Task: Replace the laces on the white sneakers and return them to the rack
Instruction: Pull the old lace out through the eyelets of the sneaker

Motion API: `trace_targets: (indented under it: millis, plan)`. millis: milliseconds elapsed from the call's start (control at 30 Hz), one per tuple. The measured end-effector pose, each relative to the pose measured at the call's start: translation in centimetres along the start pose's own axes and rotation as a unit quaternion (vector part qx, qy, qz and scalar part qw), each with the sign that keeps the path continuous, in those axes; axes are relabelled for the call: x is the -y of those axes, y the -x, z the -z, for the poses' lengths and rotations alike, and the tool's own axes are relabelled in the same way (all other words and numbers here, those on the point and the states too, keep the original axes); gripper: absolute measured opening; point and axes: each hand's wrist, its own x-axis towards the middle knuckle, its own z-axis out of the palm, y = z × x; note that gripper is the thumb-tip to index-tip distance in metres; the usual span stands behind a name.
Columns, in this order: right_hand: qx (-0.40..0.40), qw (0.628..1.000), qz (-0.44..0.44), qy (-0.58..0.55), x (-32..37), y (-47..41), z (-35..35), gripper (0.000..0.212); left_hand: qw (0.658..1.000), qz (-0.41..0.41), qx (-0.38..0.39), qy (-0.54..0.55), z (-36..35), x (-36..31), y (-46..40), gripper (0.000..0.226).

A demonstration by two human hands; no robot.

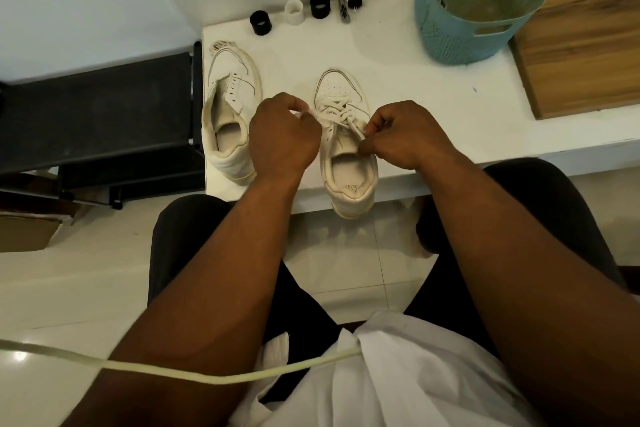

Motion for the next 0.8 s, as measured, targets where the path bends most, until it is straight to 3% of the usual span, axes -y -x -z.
trace_targets:
  millis: [100,200,333,467,567,633,733,800]
  plan:
    - [-0.004,1.0,0.0,0.003,0.1,-0.1,-0.1,0.021,0.994,-0.091,0.062,-0.006,-0.5,-0.4,0.5,0.037]
    - [-0.005,1.0,0.001,0.004,0.2,-0.1,-0.1,0.019,0.989,-0.096,0.105,-0.035,-1.0,-1.2,0.8,0.027]
    - [-0.004,1.0,-0.001,0.0,0.2,0.0,0.0,0.019,0.994,-0.079,0.061,-0.045,-1.2,-1.4,1.0,0.009]
    - [0.003,1.0,-0.01,-0.012,0.2,0.0,0.1,0.023,0.999,-0.032,-0.015,0.034,-0.1,-1.1,-0.4,0.011]
    - [0.0,1.0,-0.004,-0.006,0.3,0.0,0.0,0.023,0.995,-0.076,0.064,0.017,-0.1,-1.1,-0.1,0.005]
    - [0.001,1.0,-0.004,-0.005,0.5,0.0,0.1,0.023,0.988,-0.099,0.106,-0.054,-0.8,-1.3,0.7,0.015]
    - [0.006,1.0,-0.01,-0.014,0.5,0.1,0.3,0.022,0.982,-0.134,0.066,-0.111,-1.7,-1.7,1.3,0.011]
    - [0.008,1.0,-0.015,-0.021,0.4,0.2,0.3,0.021,0.986,-0.131,0.045,-0.091,-1.8,-1.7,1.2,0.007]
